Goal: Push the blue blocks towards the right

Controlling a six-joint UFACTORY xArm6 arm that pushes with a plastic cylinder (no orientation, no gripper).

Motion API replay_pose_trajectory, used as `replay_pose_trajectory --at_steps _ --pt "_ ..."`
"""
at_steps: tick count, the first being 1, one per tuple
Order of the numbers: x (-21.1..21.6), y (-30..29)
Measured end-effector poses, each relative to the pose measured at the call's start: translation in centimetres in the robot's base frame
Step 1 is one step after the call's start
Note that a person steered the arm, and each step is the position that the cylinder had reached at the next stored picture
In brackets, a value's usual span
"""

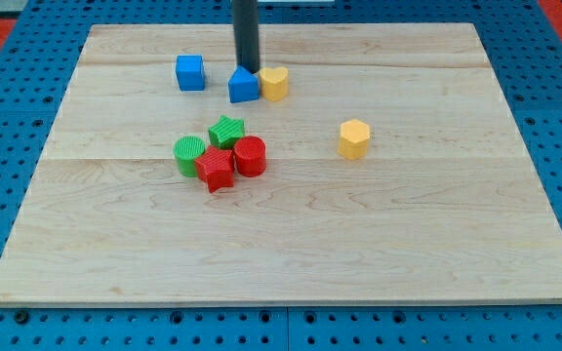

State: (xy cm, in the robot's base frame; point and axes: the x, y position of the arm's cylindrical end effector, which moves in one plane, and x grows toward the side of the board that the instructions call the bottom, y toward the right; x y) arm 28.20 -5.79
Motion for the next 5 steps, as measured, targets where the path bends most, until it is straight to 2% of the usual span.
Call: replay_pose_trajectory --at_steps 2,3,4,5 --pt "-1.6 0.6" --pt "-1.8 -1.8" --pt "-1.8 -4.4" --pt "-1.8 -12.4"
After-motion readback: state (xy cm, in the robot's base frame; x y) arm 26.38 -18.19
